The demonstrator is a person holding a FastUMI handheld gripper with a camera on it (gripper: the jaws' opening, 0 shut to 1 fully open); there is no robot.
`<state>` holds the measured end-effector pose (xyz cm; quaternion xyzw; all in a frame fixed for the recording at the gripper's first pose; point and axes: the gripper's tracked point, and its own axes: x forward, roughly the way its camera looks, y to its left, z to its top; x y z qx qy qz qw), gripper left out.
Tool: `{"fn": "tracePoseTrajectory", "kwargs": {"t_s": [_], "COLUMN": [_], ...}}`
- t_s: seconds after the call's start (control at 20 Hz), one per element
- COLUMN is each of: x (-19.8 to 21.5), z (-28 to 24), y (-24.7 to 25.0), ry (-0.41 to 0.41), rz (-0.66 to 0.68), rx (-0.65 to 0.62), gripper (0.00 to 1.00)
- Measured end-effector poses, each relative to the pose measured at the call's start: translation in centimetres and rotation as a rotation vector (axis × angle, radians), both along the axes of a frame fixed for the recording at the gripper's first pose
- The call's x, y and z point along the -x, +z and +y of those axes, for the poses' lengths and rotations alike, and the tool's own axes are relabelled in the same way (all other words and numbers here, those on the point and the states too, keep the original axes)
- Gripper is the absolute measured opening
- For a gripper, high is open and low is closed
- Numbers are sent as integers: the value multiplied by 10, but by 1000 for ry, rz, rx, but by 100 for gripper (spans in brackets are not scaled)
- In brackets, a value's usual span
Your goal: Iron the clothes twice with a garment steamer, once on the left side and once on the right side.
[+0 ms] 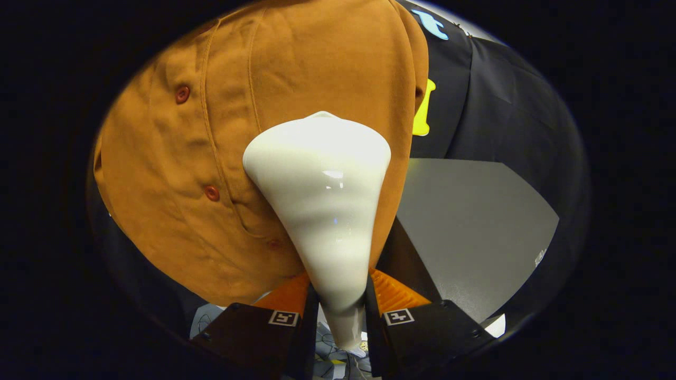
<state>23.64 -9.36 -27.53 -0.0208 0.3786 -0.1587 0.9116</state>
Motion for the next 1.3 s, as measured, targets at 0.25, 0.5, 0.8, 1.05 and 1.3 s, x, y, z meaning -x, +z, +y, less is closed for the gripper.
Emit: {"fn": "tracePoseTrajectory", "kwargs": {"t_s": [0.25,0.5,0.8,1.05,1.3], "x": [12,23,7,-8,-22], "z": [-9,-10,28,92,147], "y": [-32,-19,80,151,173], "ry": [-14,-18,34,139,228], "rz": [67,51,-191,-372,-437], "rx": [-22,-27,-11,-2,-10], "gripper": [44,44,44,44,43]}}
